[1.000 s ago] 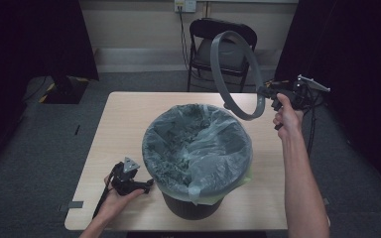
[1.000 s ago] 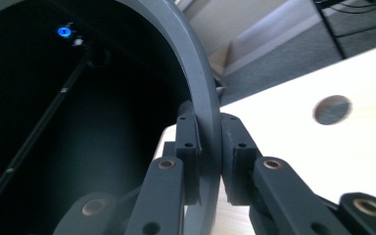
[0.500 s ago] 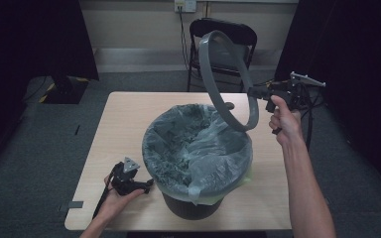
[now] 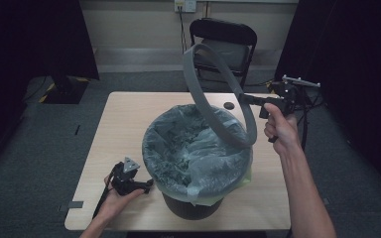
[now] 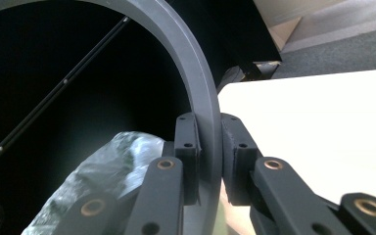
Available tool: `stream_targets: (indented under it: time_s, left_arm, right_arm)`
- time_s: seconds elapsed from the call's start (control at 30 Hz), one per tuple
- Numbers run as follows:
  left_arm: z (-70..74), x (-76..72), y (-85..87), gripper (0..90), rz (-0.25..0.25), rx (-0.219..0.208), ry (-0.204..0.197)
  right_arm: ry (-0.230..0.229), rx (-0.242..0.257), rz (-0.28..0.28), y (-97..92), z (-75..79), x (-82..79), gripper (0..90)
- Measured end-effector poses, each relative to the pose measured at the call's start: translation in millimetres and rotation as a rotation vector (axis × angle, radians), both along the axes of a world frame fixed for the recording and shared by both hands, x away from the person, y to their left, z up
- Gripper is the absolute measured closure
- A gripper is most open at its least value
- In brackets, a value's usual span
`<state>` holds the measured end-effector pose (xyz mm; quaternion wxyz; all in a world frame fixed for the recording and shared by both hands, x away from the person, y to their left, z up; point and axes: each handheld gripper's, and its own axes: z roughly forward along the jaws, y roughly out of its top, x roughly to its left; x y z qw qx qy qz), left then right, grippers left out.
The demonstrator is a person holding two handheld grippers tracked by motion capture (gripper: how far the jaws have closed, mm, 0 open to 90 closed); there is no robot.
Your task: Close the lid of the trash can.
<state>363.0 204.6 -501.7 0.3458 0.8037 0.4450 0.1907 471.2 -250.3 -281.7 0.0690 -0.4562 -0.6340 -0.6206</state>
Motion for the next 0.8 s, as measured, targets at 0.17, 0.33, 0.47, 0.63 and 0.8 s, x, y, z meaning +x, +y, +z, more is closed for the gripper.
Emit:
stream_targets:
  time_s: [0.17, 0.33, 0.47, 0.63, 0.8]
  left_arm:
    - [0.0, 0.0, 0.0, 8.5, 0.0, 0.0, 0.0]
    - [0.0, 0.0, 0.0, 8.5, 0.0, 0.0, 0.0]
    - [0.1, 0.0, 0.0, 8.5, 0.0, 0.001, 0.001]
    - [0.0, 0.0, 0.0, 8.5, 0.0, 0.0, 0.0]
    - [0.0, 0.0, 0.0, 8.5, 0.0, 0.001, 0.0]
  right_arm:
    - [-0.032, -0.005, 0.041, 7.7, 5.7, -10.3, 79.7]
    - [-0.055, -0.034, 0.067, 13.7, 9.0, -20.0, 79.7]
    - [-0.074, -0.076, 0.076, 20.4, 12.5, -27.4, 79.7]
    - [-0.101, -0.136, 0.082, 28.6, 16.3, -31.5, 79.8]
    - [-0.106, -0.158, 0.092, 33.0, 15.9, -32.2, 79.9]
